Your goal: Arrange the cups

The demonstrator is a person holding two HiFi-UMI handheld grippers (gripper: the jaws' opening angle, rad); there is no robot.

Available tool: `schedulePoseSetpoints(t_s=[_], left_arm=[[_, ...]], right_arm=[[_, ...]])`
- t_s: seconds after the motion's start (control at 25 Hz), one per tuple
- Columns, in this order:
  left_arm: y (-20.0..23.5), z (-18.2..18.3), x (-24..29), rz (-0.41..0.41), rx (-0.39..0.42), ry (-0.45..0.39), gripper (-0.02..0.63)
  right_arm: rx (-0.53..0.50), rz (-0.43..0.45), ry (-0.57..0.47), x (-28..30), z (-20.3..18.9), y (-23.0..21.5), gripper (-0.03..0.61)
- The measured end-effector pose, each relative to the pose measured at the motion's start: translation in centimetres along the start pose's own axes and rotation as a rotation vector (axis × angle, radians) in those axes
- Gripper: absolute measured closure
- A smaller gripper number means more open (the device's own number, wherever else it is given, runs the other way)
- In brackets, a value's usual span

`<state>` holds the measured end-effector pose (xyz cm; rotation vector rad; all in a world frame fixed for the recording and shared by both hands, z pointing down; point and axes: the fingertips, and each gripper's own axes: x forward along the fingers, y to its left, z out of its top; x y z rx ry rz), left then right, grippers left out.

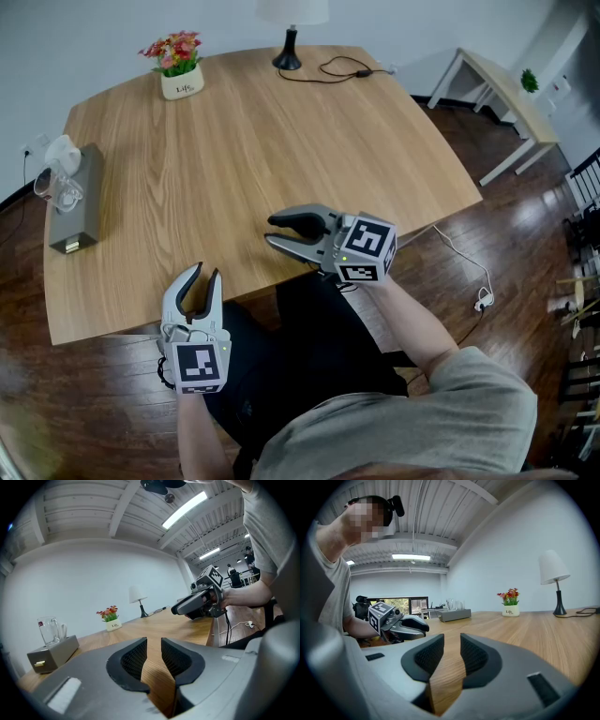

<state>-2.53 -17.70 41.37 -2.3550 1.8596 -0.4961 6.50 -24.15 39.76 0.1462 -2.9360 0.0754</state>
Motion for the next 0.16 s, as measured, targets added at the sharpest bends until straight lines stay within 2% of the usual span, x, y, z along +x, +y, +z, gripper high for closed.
schedulePoseSetpoints(t_s=[0.16], left_arm=[[-0.01,0.00,0.00,-0.001,0.000,-0.001,0.517]], right_arm=[[0.001,-0.001,0.001,0.03,-0.01,0.01,0.476]])
